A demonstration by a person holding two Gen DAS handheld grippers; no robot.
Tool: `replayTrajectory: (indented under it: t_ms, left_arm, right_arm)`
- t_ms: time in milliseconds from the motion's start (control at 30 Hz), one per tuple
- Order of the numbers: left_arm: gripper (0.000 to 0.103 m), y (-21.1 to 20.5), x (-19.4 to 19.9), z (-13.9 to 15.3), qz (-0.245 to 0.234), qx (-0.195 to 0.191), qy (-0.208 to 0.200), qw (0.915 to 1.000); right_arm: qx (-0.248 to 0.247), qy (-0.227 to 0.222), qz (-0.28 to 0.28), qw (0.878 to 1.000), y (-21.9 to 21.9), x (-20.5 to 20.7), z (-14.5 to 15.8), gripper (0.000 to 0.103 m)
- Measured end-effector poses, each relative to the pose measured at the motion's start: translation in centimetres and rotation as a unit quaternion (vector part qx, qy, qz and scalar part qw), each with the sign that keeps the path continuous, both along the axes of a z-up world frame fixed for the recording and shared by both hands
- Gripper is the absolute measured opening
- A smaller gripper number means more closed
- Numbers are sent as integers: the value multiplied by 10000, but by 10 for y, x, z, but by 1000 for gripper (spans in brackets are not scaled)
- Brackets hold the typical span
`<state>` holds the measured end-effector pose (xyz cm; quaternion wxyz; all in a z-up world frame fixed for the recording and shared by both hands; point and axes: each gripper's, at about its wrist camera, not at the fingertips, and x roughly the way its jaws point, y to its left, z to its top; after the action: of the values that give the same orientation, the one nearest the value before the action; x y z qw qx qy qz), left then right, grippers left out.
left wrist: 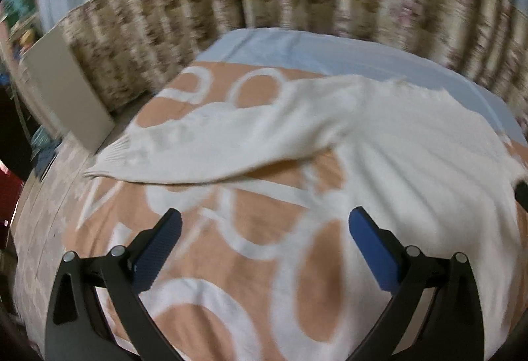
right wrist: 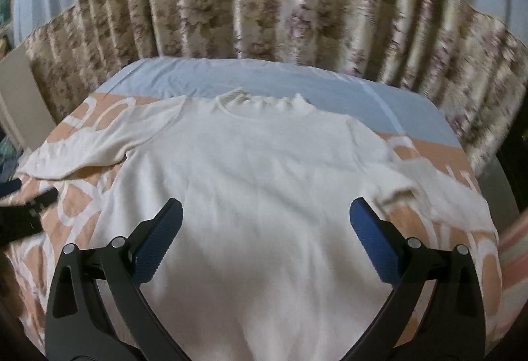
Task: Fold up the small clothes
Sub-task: 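Move the left tool to the sleeve nearest it and close on the cuff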
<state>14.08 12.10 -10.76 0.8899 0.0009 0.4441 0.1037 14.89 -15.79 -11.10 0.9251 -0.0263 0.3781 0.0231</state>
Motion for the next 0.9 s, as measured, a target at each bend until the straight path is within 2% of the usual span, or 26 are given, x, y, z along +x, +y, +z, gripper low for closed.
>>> replayTrajectory:
  t_ms: [167, 267, 400, 467, 600, 800, 867, 900]
  left_arm:
    - [101, 54, 13, -8, 511, 86, 24, 9987]
    - [101, 87, 26, -14, 731, -15, 56, 9973]
    - [101, 121, 39, -21, 1068, 32, 38, 9943]
    - [101, 134, 44, -26, 1143, -65, 22, 9934]
    - [101, 164, 47, -33, 1266, -594, 1, 9902]
    - [101, 182, 59, -47, 1368, -467, 94, 9895]
    - [99, 191, 64, -53, 1394, -555, 138, 9886]
    - [87, 194, 66, -55, 1437, -566, 157, 9879]
  right_arm:
    - [-119, -20, 364, 9993, 22, 29, -8, 100]
    - [-240, -93, 564, 9981, 36, 48, -9, 100]
    - [-119, -123, 707, 9973, 48, 79, -11, 100]
    - [-65, -60, 715, 9974, 53, 92, -13, 100]
    - [-9, 10, 636, 9980, 59, 116, -18, 100]
    - [-205, 112, 681, 9974, 75, 134, -31, 100]
    - [-252, 142, 697, 9971, 78, 137, -35, 100]
    - [-268, 160, 700, 9971, 79, 138, -38, 100]
